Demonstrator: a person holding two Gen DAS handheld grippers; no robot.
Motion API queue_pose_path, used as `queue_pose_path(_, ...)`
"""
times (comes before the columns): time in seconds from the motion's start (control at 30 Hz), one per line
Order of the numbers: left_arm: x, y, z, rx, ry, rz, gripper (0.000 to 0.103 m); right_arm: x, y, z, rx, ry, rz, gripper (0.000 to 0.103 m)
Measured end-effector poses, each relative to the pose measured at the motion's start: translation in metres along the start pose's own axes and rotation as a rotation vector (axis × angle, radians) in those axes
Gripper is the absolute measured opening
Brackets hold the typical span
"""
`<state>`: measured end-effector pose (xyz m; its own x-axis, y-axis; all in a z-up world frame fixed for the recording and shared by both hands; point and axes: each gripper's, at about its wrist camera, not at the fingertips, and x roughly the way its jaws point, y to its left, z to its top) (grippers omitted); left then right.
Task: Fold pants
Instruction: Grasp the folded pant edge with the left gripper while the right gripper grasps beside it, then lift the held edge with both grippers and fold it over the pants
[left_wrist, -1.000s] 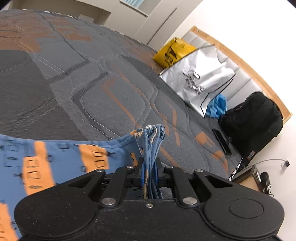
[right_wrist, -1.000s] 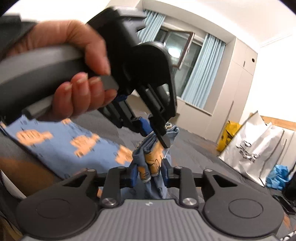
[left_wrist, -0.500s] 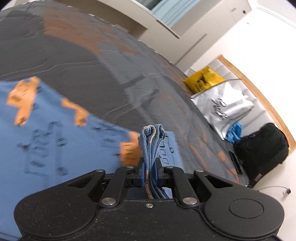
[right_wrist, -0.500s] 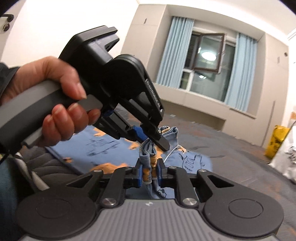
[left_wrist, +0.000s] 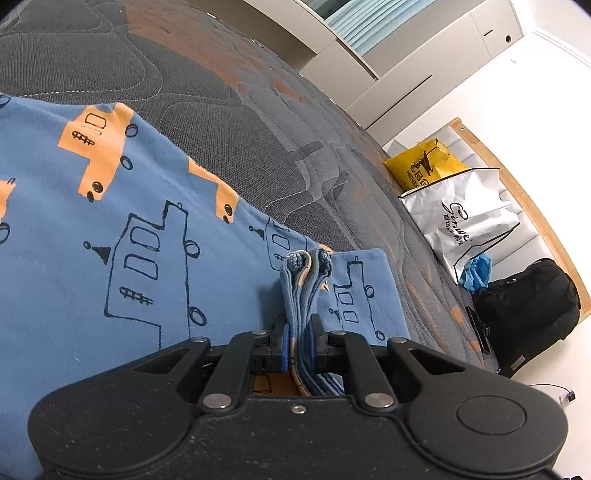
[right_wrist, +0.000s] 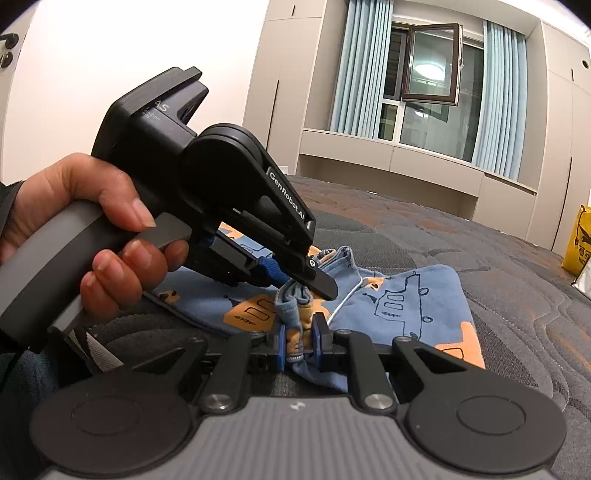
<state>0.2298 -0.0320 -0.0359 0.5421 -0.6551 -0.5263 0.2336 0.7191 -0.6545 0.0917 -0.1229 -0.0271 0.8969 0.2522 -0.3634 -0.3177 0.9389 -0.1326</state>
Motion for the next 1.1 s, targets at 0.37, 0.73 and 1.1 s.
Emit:
queue_pose_path(0.37, 0.0, -0.001, -0.001, 0.004, 0.002, 0.005, 0.011, 0.001, -0.001, 0.001, 0.006, -0.002, 0.004, 0.016)
queue_pose_path(0.73, 0.002, -0.004, 0.0, 0.013, 0.0, 0.011, 0.011, 0.001, -0.004, 0.002, 0.04, -0.003, 0.013, 0.017)
queue_pose_path(1.1, -0.049, 0.002, 0.024, 0.083, -0.098, -0.015, 0.01, 0.002, 0.009, 0.031, 0.06, -0.073, 0.085, 0.016)
